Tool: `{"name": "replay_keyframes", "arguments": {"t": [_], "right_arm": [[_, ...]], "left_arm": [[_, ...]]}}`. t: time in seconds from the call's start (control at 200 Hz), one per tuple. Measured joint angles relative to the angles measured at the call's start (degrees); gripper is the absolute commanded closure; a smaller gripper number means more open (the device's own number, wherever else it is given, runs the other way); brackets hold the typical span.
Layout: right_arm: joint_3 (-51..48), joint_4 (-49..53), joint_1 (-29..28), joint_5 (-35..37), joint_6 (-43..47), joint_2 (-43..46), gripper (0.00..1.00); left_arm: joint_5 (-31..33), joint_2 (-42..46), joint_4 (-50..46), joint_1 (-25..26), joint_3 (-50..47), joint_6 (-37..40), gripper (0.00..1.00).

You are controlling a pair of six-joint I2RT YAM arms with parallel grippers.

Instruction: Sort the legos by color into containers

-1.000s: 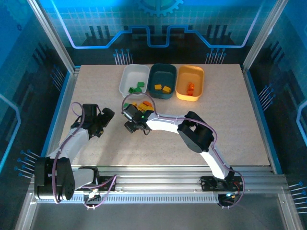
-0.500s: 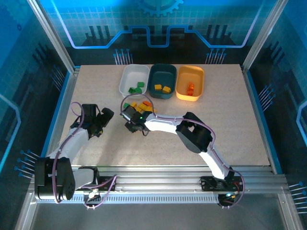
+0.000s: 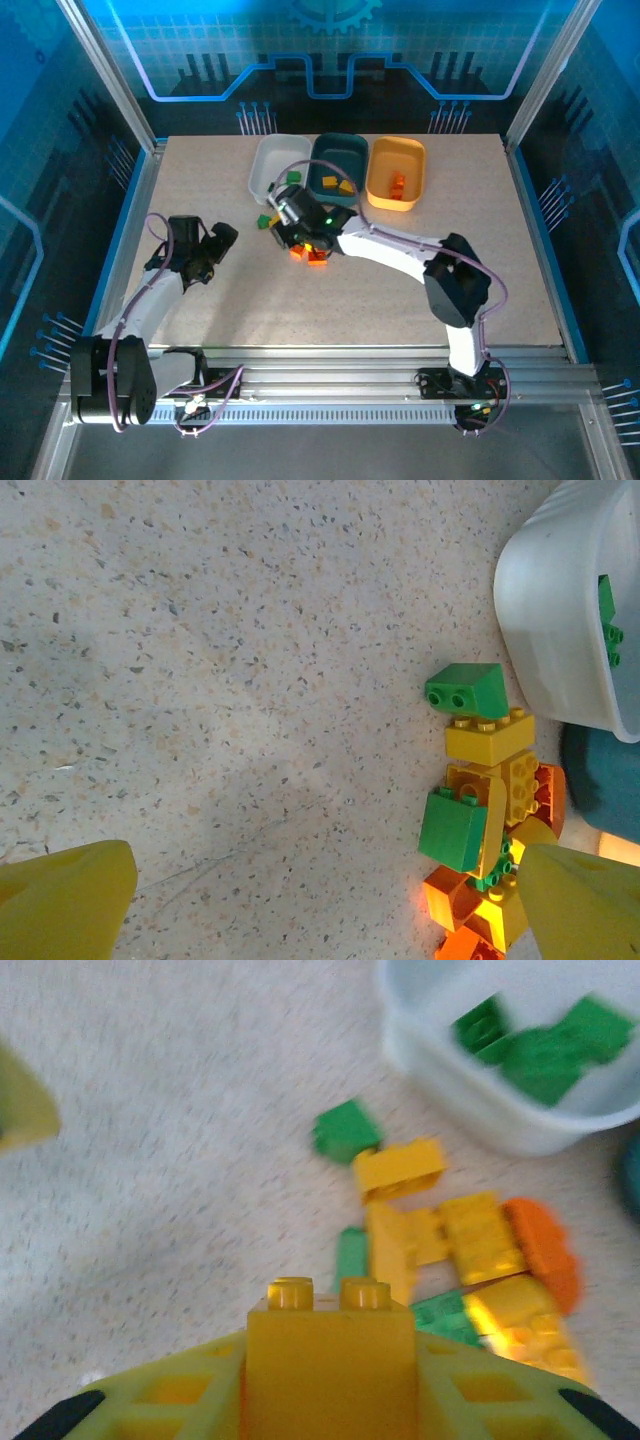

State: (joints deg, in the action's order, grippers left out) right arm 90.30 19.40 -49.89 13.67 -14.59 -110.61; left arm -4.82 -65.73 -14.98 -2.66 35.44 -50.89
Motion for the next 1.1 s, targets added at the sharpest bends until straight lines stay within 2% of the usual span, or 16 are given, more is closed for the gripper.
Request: {"name": "replay_keyframes", "arguments": {"t": [0.17,0.285,0.395,0.565,0.675,0.765,0.85,0.98,1.101], "right_arm": [[0.8,-0.1,10.6,-1.4,-0.4,0.5,0.6],[5.9,1.3,18.0,-1.7,-0.4,-4.4,0.6],[12.3,3.0,21.9,-1.7,-0.3,-10.7,0.6],[20.5,7.1,23.8,-2.1,0.4,-18.7,0.58],[24.5,9.6,24.0,-2.2,1.3,-21.7,0.44],[25.9,11.0,24.1,-2.4,1.7,-22.1,0.38],[26.8,11.2,24.1,-2.3,2.0,-22.0,0.38],[24.2,10.6,24.1,-2.4,2.0,-19.3,0.37],[12.9,7.9,24.1,-2.3,0.6,-9.2,0.36]], "left_arm": [[-2.1,-4.4,0.7,4.6,3.0,0.6,0.02],[-3.3,-10.3,1.8,9.2,7.1,1.8,0.02],[-4.6,-15.1,2.9,12.5,9.6,2.4,0.03],[-6.2,-20.5,3.4,14.3,11.5,3.3,0.03],[-6.7,-21.9,3.4,14.4,12.1,3.4,0.03],[-7.0,-22.2,3.3,14.4,12.8,3.5,0.02],[-7.1,-22.4,3.3,14.5,13.9,3.9,0.02],[-7.1,-22.4,3.2,15.0,15.3,4.6,0.02],[-7.0,-22.4,3.0,15.4,16.3,4.9,0.02]]}}
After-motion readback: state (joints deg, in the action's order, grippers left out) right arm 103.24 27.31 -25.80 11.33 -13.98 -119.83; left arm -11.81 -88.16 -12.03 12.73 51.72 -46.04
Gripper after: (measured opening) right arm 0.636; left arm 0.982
